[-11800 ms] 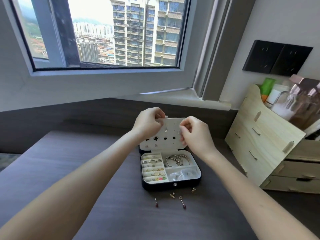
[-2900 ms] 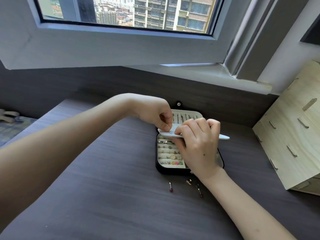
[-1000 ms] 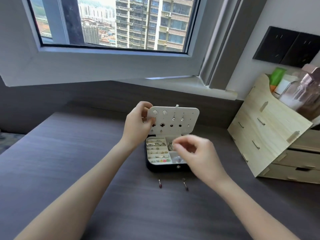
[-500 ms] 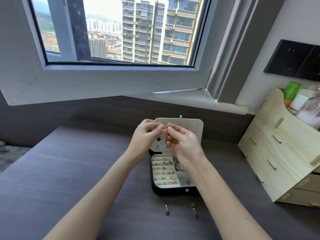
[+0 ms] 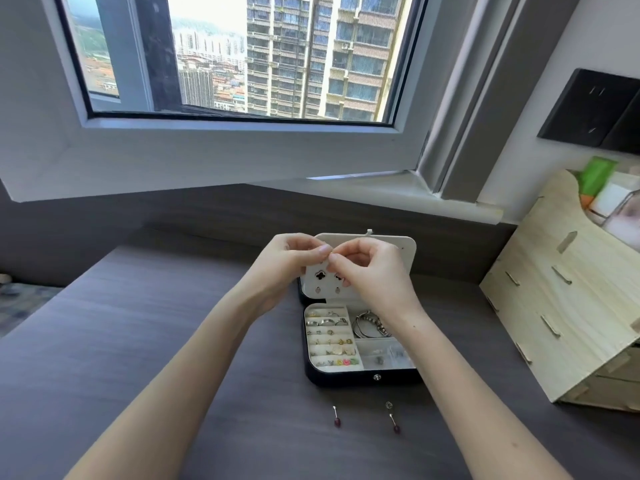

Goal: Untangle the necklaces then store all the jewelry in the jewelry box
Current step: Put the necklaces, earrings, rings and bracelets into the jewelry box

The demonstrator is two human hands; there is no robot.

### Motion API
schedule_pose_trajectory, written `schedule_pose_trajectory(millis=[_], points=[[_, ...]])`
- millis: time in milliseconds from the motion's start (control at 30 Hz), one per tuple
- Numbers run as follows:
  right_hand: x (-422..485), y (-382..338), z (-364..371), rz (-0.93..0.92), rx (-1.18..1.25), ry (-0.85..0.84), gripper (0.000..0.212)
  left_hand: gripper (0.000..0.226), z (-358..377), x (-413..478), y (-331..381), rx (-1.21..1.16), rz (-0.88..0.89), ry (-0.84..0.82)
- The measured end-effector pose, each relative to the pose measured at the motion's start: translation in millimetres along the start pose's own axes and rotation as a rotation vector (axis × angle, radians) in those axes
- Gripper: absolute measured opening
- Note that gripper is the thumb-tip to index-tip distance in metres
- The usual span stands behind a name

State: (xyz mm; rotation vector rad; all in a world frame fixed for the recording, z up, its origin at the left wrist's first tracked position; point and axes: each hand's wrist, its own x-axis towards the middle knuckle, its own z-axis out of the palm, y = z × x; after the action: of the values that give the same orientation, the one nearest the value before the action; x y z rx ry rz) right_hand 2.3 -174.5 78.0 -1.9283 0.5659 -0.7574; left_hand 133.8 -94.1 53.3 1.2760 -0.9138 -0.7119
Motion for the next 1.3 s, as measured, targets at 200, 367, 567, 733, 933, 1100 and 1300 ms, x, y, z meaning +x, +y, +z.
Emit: schedule_pose_trajectory(millis=[200, 367, 567, 733, 933, 1100, 1300], points=[[-2, 7, 4, -0.139, -0.067, 0.027, 0.008, 0.026, -1, -3, 5, -0.015, -0.007, -0.033], [-1, 7, 3, -0.190, -0.014, -0.041, 0.010, 0.022, -6, -4, 7, -0.065, -0.054, -0.115], [4, 5, -4, -0.179, 0.026, -0.184, 0.009, 0.018, -7, -4, 11, -0.100, -0.076, -0.160], [7, 7, -11, -0.178, 0.057, -0.253, 0.008, 0.023, -5, -5, 16, -0.009, -0.068, -0.171], [8, 15, -14, -0.167, 0.181, -0.292, 0.007, 0.031, -2, -6, 19, 0.210, -0.003, -0.124], [9, 21, -13, -0.179, 0.215, -0.299, 0.004, 0.024, 1, -7, 19, 0.259, 0.013, -0.094], [8, 22, -15, -0.169, 0.218, -0.297, 0.004, 0.023, 5, -5, 17, 0.272, 0.026, -0.066]])
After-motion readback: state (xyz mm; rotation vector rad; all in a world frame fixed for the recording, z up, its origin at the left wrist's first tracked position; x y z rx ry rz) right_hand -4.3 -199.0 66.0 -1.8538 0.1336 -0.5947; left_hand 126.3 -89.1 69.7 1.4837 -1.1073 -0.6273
